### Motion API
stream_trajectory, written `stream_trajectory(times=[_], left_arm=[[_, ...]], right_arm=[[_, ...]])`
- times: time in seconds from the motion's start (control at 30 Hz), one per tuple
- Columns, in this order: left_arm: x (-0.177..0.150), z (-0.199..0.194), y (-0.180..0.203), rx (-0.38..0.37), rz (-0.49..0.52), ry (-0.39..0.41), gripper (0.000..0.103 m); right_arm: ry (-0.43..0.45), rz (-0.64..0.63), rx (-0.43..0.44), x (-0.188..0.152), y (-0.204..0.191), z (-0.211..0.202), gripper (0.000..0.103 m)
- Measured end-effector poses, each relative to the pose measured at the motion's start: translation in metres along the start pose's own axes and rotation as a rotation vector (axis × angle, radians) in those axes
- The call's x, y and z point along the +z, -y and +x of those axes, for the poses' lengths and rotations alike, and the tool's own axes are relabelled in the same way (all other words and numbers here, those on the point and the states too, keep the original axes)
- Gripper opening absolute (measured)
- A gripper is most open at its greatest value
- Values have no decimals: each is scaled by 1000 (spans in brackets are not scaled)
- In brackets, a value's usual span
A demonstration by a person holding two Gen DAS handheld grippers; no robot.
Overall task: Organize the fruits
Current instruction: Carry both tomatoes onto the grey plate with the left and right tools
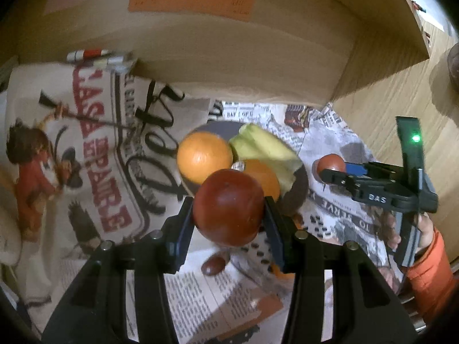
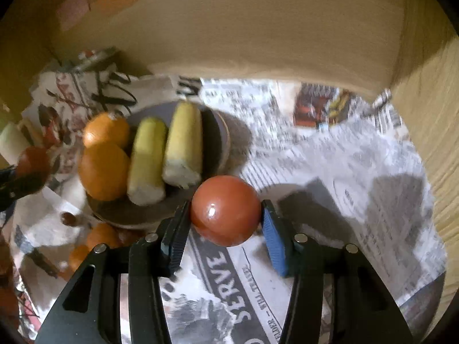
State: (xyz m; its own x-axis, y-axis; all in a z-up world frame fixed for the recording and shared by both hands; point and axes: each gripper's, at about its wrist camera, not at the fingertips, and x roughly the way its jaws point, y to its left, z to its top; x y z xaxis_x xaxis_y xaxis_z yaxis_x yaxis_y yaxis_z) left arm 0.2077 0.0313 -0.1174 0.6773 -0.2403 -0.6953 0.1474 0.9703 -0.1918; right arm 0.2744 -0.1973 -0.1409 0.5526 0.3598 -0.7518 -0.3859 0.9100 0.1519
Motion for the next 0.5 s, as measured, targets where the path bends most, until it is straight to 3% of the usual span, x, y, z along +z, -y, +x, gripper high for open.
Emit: stream_trajectory(times=[0.3,0.5], left_arm=[[42,5,11,31,47,61,47],[65,23,7,39,47,49,47]], right_arm=[[112,-94,51,40,-33,-20,46],[116,-115,70,60,-43,-7,46]])
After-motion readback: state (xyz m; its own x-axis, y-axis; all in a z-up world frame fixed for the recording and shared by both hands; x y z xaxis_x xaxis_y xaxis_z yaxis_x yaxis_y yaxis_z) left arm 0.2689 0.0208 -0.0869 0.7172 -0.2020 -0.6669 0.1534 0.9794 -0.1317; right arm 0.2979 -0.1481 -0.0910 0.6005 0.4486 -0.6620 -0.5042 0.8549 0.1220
